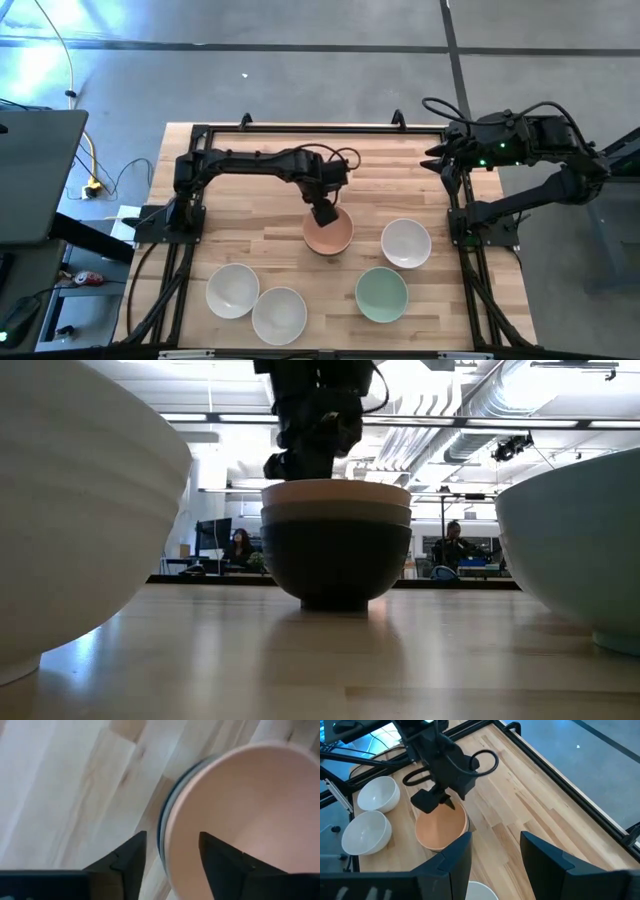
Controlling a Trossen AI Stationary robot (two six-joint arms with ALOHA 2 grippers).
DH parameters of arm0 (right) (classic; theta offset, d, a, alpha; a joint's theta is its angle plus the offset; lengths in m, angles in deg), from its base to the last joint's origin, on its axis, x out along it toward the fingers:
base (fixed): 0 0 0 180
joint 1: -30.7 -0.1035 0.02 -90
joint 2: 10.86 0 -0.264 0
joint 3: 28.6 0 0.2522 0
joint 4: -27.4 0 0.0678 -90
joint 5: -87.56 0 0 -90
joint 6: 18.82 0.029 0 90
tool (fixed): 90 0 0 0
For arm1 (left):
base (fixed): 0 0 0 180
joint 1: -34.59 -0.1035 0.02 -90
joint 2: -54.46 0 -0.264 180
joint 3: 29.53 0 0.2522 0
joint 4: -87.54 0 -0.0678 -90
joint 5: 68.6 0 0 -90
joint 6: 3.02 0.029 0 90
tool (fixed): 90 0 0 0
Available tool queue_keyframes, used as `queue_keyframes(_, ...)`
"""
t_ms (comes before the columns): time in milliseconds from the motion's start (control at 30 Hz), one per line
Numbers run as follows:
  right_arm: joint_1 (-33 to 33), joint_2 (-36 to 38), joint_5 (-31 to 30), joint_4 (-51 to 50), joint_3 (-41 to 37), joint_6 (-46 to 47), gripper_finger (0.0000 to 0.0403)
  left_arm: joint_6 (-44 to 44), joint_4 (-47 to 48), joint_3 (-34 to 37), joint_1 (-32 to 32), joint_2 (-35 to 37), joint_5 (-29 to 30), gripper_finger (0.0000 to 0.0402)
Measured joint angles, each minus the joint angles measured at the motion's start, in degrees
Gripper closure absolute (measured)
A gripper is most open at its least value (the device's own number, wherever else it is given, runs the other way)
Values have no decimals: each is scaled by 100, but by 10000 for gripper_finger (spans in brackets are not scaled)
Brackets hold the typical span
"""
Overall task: Nest bowls inside each other
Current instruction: Stack the top white bowl on the orange bowl
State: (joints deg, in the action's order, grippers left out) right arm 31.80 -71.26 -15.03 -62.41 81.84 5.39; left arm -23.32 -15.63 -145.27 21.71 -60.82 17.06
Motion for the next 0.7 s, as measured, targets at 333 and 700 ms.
queue_keyframes(333, -1, -2, 416, -604, -2, 749, 245, 799, 1253, -1031, 0, 36, 58, 208)
queue_keyframes(700, -1, -43, 766, -1394, -2, 1791, 245, 1541, 1388, -1248, 22, 1323, 125, 210)
